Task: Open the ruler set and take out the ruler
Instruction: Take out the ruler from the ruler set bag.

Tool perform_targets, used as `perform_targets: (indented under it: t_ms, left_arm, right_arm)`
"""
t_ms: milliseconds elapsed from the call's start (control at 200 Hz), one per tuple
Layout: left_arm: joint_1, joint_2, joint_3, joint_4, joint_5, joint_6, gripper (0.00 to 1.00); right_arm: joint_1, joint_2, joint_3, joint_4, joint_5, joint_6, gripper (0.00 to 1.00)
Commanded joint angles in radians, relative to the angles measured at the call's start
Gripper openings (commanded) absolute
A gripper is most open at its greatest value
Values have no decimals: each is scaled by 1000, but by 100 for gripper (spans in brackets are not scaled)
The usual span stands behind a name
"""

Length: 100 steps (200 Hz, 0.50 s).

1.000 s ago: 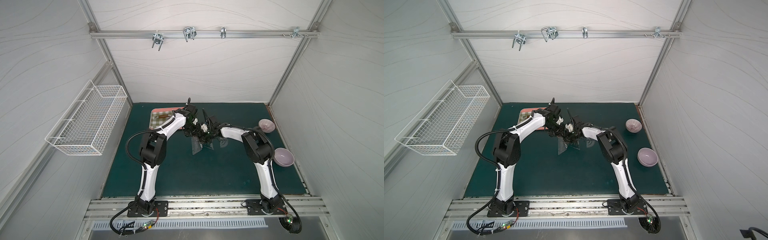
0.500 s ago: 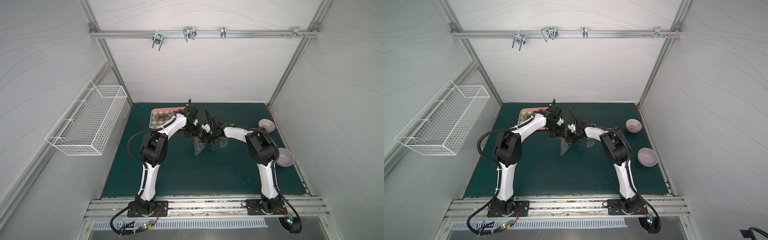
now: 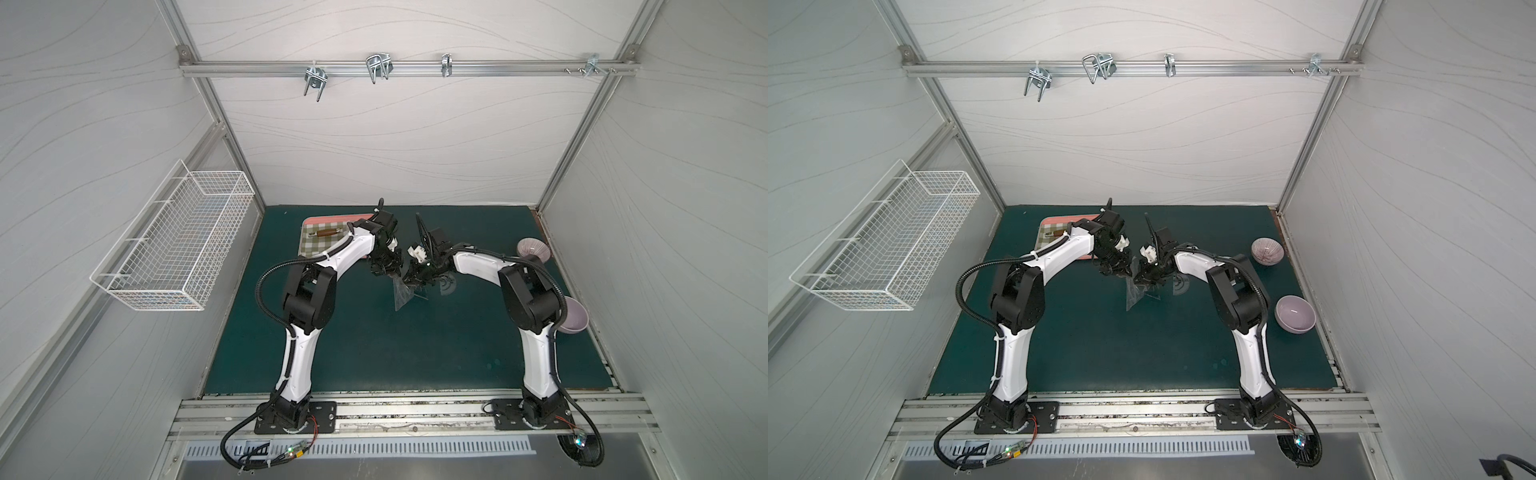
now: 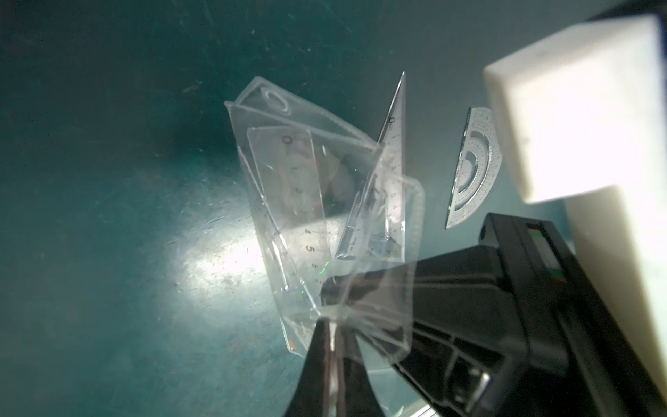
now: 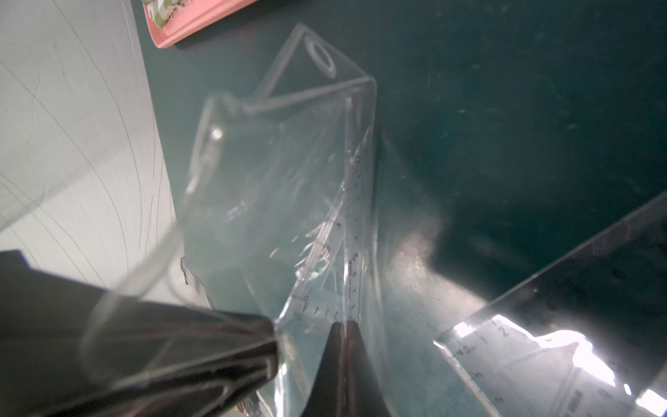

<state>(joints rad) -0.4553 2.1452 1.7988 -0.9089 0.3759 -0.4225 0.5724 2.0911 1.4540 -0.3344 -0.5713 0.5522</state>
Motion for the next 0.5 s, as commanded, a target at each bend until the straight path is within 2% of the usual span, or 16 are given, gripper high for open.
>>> perform_targets:
  t_ms: [0,495]
  left_arm:
    - [-3,27,34,-5,-12,-7,0]
    - [-3,40,40,-5,-12,-5,0]
  right_arm:
    - [0,-64,25,-69,24,-34,0]
    - [-61,-173,-10,-153,86,-90,0]
